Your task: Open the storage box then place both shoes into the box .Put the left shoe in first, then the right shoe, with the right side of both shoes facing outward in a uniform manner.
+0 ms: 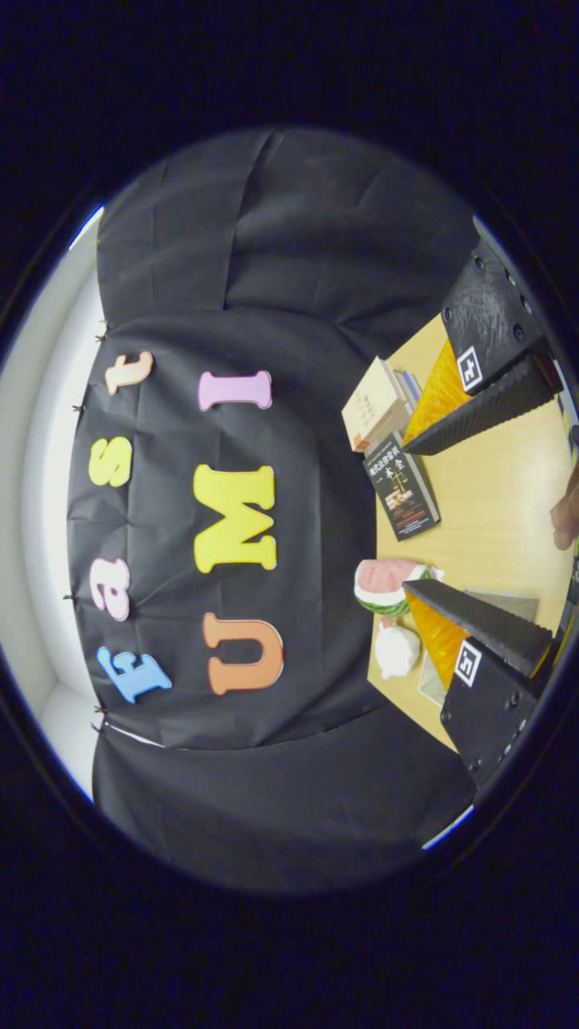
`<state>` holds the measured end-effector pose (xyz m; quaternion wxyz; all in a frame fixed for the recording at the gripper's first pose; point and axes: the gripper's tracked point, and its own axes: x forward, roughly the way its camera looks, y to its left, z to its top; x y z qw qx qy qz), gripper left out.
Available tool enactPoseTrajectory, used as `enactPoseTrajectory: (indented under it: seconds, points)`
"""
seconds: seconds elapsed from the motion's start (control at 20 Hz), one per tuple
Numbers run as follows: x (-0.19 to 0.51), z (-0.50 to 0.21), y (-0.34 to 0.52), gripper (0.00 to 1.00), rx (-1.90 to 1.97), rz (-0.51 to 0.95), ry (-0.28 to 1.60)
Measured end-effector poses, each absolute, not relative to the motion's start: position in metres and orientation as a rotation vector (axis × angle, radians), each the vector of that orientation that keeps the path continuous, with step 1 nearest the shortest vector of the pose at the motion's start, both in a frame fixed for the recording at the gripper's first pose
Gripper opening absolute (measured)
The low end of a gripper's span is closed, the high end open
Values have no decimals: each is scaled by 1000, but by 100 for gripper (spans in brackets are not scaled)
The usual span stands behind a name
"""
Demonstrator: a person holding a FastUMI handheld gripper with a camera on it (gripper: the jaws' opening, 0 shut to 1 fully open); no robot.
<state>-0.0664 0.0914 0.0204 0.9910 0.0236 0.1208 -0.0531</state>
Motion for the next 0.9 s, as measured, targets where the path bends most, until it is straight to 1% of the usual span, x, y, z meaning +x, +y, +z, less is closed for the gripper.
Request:
enactPoseTrajectory:
  seconds: [0.25,0.4,0.6,0.9]
  points:
    - [-100,64,72,96,47,-80,77]
    - [-116,66,68,96,91,-52,59]
    - [-121,74,68,96,54,-24,42]
    - [-111,84,63,96,42,-44,35]
